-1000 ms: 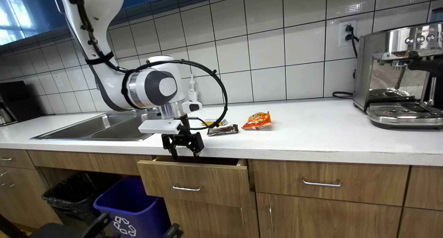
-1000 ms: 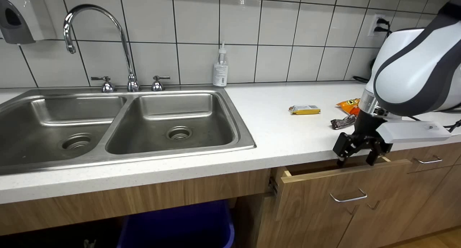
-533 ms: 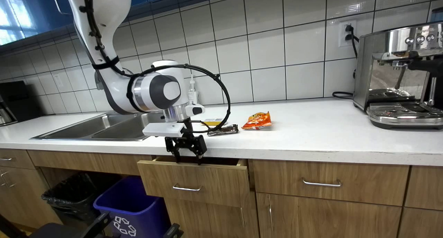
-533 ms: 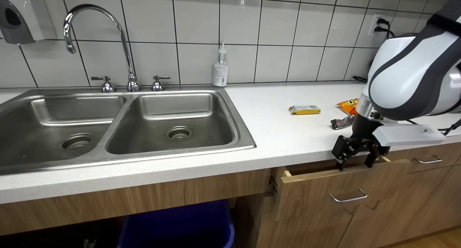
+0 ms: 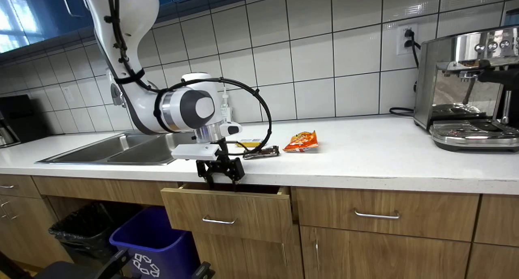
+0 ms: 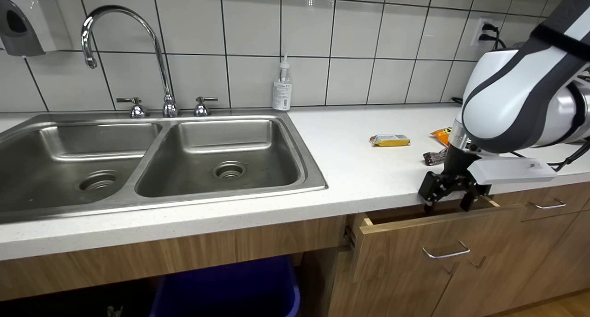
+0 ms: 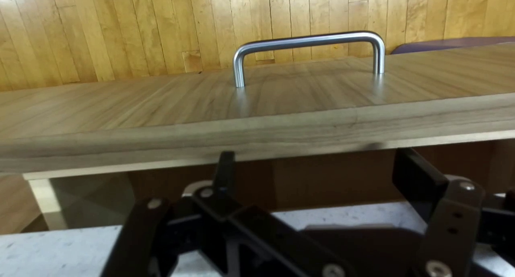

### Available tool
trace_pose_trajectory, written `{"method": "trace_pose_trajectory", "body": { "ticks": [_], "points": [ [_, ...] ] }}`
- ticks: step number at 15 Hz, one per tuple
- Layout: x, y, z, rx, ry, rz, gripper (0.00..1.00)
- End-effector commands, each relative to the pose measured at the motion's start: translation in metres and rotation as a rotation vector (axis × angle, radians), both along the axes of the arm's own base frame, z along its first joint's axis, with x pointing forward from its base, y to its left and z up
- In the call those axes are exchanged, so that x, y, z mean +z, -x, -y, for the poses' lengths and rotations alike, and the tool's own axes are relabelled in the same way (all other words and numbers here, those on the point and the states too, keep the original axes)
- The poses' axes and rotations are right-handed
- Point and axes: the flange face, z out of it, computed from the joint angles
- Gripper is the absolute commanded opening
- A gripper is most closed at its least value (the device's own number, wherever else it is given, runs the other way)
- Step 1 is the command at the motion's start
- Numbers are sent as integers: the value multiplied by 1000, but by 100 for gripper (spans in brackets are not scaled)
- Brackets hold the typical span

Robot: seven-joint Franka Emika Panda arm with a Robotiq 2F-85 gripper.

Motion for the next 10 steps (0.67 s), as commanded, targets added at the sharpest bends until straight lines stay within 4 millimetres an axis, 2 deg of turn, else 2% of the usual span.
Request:
{"method": "trace_pose_trajectory", "body": {
  "ticks": [1,10],
  "points": [
    [-5,-12,-1,-12,4,12,100],
    [-7,-16,-2,-17,0,36,100]
  ]
}}
